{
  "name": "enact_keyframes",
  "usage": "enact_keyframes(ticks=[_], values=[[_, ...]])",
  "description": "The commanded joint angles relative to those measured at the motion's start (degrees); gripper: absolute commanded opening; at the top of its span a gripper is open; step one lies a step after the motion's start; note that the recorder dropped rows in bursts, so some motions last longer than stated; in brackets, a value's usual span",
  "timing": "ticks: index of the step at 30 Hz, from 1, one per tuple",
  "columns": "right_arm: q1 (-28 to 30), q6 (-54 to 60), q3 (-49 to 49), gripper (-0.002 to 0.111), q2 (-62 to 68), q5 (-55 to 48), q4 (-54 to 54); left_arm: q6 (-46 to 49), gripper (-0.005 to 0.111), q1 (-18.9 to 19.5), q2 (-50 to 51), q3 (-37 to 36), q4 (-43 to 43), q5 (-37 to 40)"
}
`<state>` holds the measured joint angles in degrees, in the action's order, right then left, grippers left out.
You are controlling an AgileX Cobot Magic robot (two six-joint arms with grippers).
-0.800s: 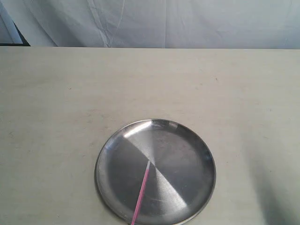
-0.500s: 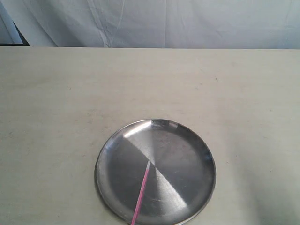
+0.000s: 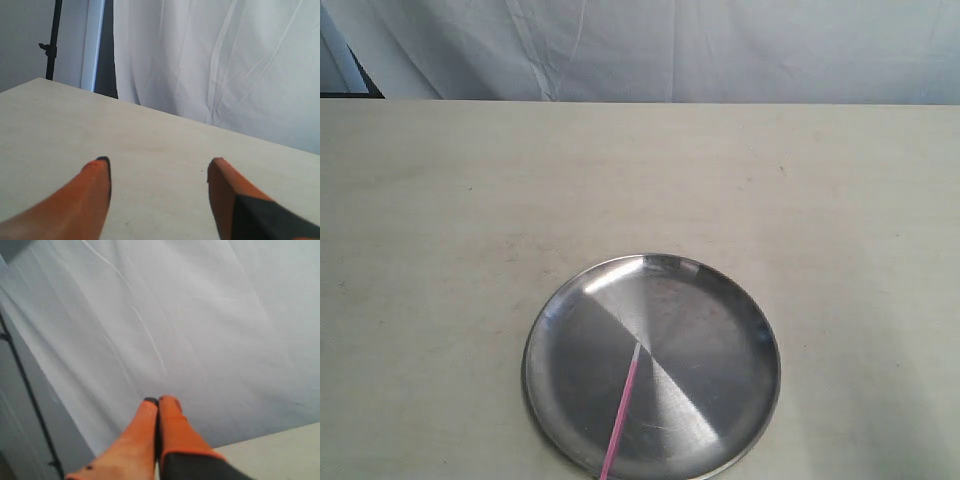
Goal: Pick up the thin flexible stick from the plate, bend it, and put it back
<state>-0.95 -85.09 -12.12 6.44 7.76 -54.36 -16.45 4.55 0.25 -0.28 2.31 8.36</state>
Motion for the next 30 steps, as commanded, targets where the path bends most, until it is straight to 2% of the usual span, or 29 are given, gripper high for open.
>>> enact_keyframes(ticks=[1,9,11,15,17,19,21,24,27,30], values=[[0.19,-4.45,-8.41,-0.001,16.47,-2.11,-21.88,-0.03,0.056,0.24,-0.25,0.28,0.11,-0.62],[0.19,-7.36,-23.9,-0.001,53.99,0.36,-40.1,-0.03,0.056,0.24,-0.25,0.28,0.11,-0.62],[0.19,-7.36,-27.13,-0.001,60.09,-4.91,-44.94,-0.03,0.056,0.24,-0.25,0.28,0.11,-0.62],[0.19,-3.98,-31.59,-0.001,68.14,-24.69,-44.14,-0.03,0.056,0.24,-0.25,0.28,0.11,-0.62],[0.19,5.98,-33.15,-0.001,69.53,-31.73,-36.02,-0.03,0.056,0.24,-0.25,0.28,0.11,-0.62],[0.19,21.95,-35.39,-0.001,70.18,-38.48,-22.6,-0.03,0.056,0.24,-0.25,0.28,0.11,-0.62],[0.19,32.89,-37.73,-0.001,70.7,-43.95,-11.09,-0.03,0.056,0.24,-0.25,0.28,0.11,-0.62],[0.29,44.4,-42.91,-0.001,70.71,-51.21,12.5,-0.03,0.056,0.24,-0.25,0.28,0.11,-0.62],[-0.77,66.46,-46.69,-0.001,70.71,-60.66,40.73,-0.03,0.056,0.24,-0.25,0.28,0.11,-0.62],[-5.55,78.79,-46.76,-0.001,70.81,-68.06,59.82,-0.03,0.056,0.24,-0.25,0.28,0.11,-0.62]])
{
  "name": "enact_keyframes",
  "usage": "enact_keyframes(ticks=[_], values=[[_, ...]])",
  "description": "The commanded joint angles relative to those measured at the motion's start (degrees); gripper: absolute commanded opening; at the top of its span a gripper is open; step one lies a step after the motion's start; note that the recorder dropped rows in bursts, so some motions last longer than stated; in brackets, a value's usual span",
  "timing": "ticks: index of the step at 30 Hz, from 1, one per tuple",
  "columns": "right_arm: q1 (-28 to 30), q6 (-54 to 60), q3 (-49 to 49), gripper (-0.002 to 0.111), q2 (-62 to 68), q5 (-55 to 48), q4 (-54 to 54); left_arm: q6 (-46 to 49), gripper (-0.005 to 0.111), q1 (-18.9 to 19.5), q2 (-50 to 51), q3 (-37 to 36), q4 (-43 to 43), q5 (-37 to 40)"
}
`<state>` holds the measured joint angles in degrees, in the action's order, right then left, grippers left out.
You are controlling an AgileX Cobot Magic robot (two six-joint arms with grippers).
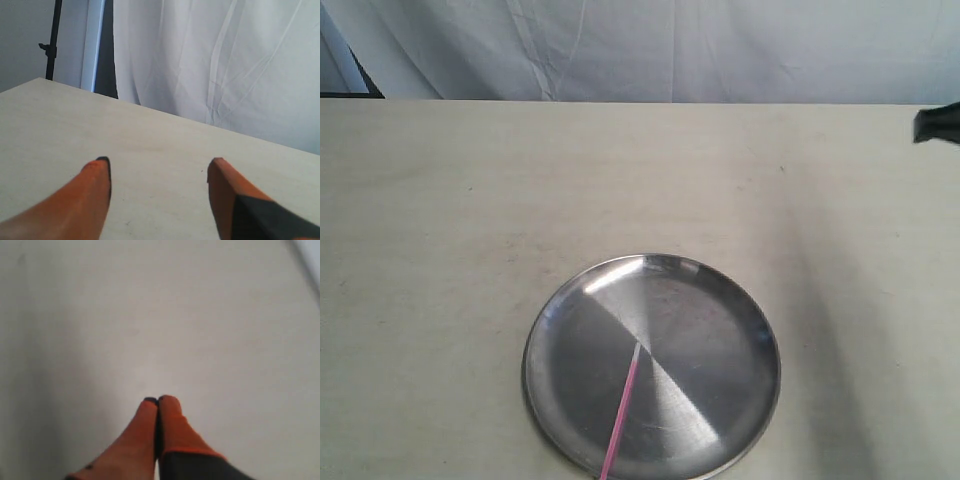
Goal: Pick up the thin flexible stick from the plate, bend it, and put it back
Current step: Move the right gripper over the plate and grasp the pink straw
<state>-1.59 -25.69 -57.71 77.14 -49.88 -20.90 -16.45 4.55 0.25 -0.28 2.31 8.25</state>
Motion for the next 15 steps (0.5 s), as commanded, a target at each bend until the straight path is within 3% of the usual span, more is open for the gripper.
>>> enact_keyframes(ticks=[1,7,11,15], values=[[-8.19,19.72,-0.45,-0.001,0.09,-11.23,29.26,-0.03,0.056,0.24,-0.25,0.28,0.11,-0.5],[-32.41,6.99,2.58,-0.001,2.87,-2.7,28.91,-0.03,0.056,0.24,-0.25,0.28,0.11,-0.5],[-41.52,0.08,2.45,-0.001,8.04,1.99,29.12,-0.03,0.056,0.24,-0.25,0.28,0.11,-0.5],[-45.05,-0.04,2.45,-0.001,13.2,6.8,30.42,-0.03,0.056,-0.05,-0.25,0.28,0.11,-0.5]])
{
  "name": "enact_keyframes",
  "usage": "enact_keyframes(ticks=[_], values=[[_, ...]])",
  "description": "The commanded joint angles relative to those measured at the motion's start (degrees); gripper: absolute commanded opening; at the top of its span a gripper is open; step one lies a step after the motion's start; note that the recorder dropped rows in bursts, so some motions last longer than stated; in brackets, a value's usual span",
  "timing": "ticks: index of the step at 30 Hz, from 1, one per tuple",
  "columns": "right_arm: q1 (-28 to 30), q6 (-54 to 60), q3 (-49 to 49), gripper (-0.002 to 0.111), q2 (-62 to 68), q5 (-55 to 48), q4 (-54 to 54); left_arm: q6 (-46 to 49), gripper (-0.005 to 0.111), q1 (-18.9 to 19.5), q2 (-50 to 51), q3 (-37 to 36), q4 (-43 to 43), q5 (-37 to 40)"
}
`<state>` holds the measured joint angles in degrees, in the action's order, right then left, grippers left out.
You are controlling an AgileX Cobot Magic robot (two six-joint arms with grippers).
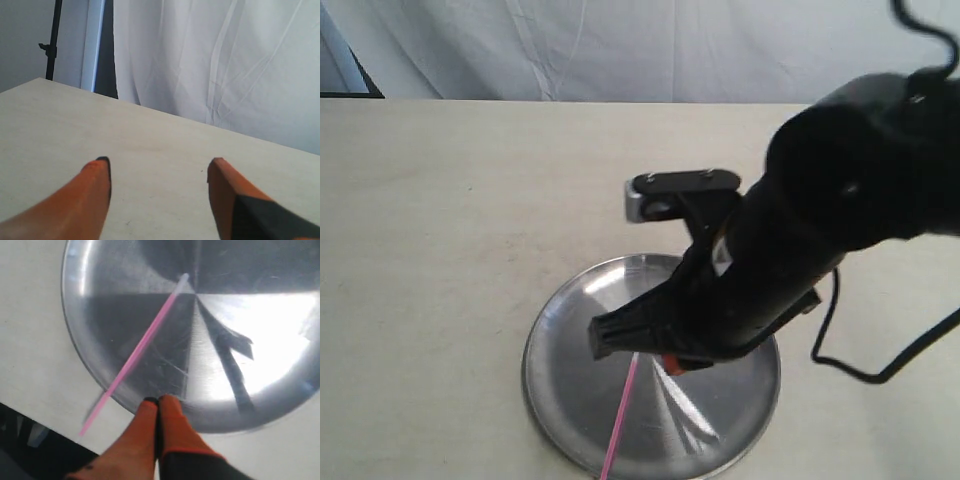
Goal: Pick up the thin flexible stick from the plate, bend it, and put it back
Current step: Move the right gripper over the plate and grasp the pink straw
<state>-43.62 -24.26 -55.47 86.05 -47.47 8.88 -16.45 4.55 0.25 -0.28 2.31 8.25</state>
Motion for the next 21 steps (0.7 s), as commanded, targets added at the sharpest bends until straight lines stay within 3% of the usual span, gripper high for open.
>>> enact_keyframes(ticks=[1,6,9,10,13,14,17,21], values=[[-3.3,-1.47,0.22,-0.001,5.63,4.5,1.52,-0.03,0.056,-0.27,-0.25,0.28,0.11,-0.5],[-3.42,-1.36,0.22,0.004,10.29,4.66,6.01,-0.03,0.056,-2.41,-0.25,0.28,0.11,-0.5],[-3.42,-1.25,0.22,0.031,12.04,5.98,8.04,-0.03,0.056,-3.74,-0.25,0.28,0.11,-0.5],[-3.42,-1.25,0.22,0.048,12.74,6.61,9.29,-0.03,0.056,-4.03,-0.25,0.28,0.11,-0.5],[-3.42,-1.25,0.22,0.081,14.58,7.53,12.28,-0.03,0.056,-4.16,-0.25,0.28,0.11,-0.5],[-3.42,-1.25,0.22,0.085,15.3,7.53,12.57,-0.03,0.056,-4.16,-0.25,0.28,0.11,-0.5],[-3.42,-1.25,0.22,0.085,17.11,8.05,12.84,-0.03,0.056,-4.15,-0.25,0.28,0.11,-0.65],[-3.42,-1.25,0.22,0.073,18.52,9.64,14.32,-0.03,0.056,-4.15,-0.25,0.28,0.11,-0.65]])
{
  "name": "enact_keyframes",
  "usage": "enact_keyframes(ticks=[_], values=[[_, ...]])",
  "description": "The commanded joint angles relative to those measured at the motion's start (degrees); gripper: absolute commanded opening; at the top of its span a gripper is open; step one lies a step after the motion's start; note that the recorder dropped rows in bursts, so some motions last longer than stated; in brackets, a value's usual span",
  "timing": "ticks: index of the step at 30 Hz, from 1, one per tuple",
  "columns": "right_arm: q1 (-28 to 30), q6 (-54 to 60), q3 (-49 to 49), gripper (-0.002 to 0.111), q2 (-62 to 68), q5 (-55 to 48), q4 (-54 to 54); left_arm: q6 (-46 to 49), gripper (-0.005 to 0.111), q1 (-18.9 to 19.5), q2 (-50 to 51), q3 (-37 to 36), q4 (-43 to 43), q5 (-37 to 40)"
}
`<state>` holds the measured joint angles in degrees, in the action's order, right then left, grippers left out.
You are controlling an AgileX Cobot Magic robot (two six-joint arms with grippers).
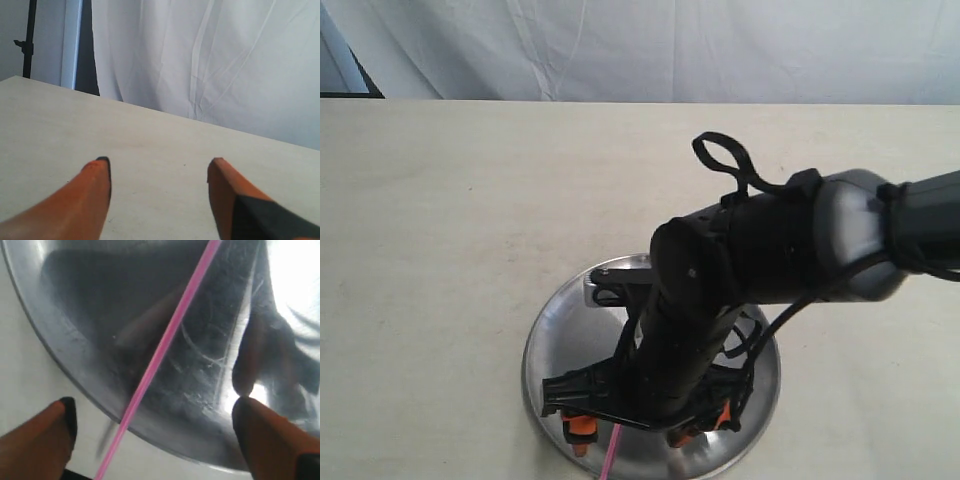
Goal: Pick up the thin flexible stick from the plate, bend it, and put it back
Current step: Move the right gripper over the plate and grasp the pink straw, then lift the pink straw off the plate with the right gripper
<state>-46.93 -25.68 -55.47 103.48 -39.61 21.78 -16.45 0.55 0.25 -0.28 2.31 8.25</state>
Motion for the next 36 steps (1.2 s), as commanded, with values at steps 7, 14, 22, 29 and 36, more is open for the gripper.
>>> enact_keyframes(ticks=[7,14,22,29,36], values=[[-0.11,0.17,0.22,0.061,2.42,3.3,1.43,-0.03,0.056,-0.15,-0.25,0.28,0.51,-0.64],[-0.11,0.28,0.22,0.061,4.79,2.75,1.43,-0.03,0.056,-0.15,-0.25,0.28,0.51,-0.64],[-0.11,0.39,0.22,0.061,5.38,4.16,1.43,-0.03,0.056,-0.15,-0.25,0.28,0.51,-0.64],[-0.11,0.82,0.22,0.034,5.38,5.84,1.29,-0.03,0.056,-0.15,-0.25,0.28,0.51,-0.64],[-0.11,8.79,0.22,-0.001,5.38,5.59,1.69,-0.03,0.056,-0.15,-0.25,0.28,0.51,-0.64]])
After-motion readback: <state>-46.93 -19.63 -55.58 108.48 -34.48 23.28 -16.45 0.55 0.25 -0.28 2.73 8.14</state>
